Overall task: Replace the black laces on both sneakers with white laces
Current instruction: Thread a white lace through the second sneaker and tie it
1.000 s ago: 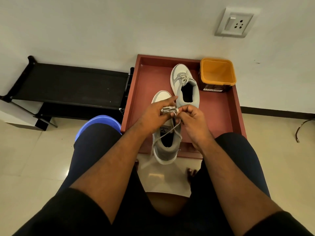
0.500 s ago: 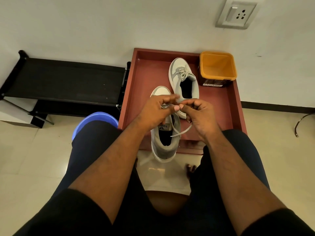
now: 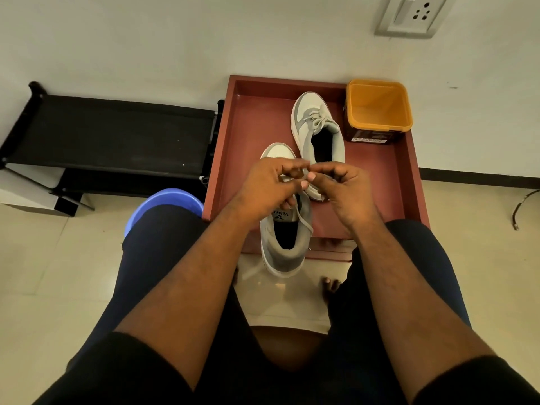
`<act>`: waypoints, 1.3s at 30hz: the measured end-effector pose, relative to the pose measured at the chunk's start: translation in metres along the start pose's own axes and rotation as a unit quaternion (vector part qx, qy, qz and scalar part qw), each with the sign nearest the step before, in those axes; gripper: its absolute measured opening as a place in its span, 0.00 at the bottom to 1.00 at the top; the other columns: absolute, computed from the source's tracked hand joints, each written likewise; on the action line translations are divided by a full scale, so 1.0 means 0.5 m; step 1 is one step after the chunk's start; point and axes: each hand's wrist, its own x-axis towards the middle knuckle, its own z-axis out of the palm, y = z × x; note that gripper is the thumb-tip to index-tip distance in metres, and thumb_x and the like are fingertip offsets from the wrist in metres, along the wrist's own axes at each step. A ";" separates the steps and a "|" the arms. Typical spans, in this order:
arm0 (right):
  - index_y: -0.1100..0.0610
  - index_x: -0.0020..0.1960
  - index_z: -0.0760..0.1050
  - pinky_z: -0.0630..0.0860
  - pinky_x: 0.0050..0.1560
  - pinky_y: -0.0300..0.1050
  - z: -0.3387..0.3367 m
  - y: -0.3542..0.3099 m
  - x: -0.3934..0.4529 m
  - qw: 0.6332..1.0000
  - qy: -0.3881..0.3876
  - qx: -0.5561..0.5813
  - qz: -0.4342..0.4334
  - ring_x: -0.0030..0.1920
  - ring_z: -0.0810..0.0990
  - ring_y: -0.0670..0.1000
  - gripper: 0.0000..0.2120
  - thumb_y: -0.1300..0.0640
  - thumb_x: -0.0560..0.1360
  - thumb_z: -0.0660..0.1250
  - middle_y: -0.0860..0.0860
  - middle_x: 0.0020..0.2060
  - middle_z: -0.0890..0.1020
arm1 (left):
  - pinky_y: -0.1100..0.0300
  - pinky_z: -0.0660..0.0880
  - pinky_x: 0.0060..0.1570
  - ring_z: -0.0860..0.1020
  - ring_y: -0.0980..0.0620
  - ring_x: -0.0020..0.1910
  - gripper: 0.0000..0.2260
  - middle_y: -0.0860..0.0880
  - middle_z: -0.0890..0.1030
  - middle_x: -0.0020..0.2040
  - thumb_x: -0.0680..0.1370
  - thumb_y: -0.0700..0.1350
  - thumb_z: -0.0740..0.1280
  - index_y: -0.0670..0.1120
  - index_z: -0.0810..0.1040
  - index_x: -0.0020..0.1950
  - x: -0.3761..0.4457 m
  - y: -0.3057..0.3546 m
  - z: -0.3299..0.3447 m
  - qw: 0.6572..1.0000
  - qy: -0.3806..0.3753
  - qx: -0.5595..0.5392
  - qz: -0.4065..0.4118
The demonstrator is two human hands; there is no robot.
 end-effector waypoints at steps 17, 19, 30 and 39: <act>0.55 0.52 0.77 0.77 0.35 0.39 0.007 0.011 0.025 0.998 0.060 0.028 0.008 0.34 0.80 0.46 0.11 0.60 0.72 0.74 0.51 0.36 0.84 | 0.62 0.80 0.43 0.80 0.58 0.36 0.03 0.51 0.83 0.38 0.73 0.40 0.74 0.43 0.84 0.46 0.033 -0.022 -0.019 0.988 0.141 0.067 0.017; 0.55 0.53 0.78 0.78 0.38 0.38 0.015 0.025 0.030 0.996 0.034 -0.080 0.009 0.38 0.80 0.45 0.13 0.55 0.71 0.75 0.49 0.40 0.83 | 0.64 0.78 0.41 0.78 0.58 0.34 0.04 0.50 0.83 0.38 0.73 0.40 0.74 0.41 0.84 0.46 0.039 -0.033 -0.025 0.984 0.159 0.083 0.002; 0.55 0.50 0.81 0.71 0.39 0.33 0.060 0.089 0.043 0.969 0.013 -0.243 0.033 0.39 0.78 0.41 0.06 0.59 0.76 0.66 0.44 0.39 0.81 | 0.76 0.71 0.33 0.77 0.58 0.35 0.05 0.51 0.81 0.41 0.76 0.37 0.69 0.42 0.84 0.48 0.061 -0.078 0.006 0.975 0.120 0.185 -0.036; 0.58 0.48 0.80 0.80 0.53 0.58 0.066 0.100 0.043 0.988 0.039 -0.059 0.138 0.48 0.83 0.59 0.06 0.60 0.77 0.65 0.58 0.44 0.84 | 0.68 0.71 0.36 0.76 0.58 0.34 0.04 0.53 0.79 0.36 0.76 0.40 0.69 0.45 0.83 0.42 0.074 -0.107 0.045 0.975 0.177 0.115 -0.066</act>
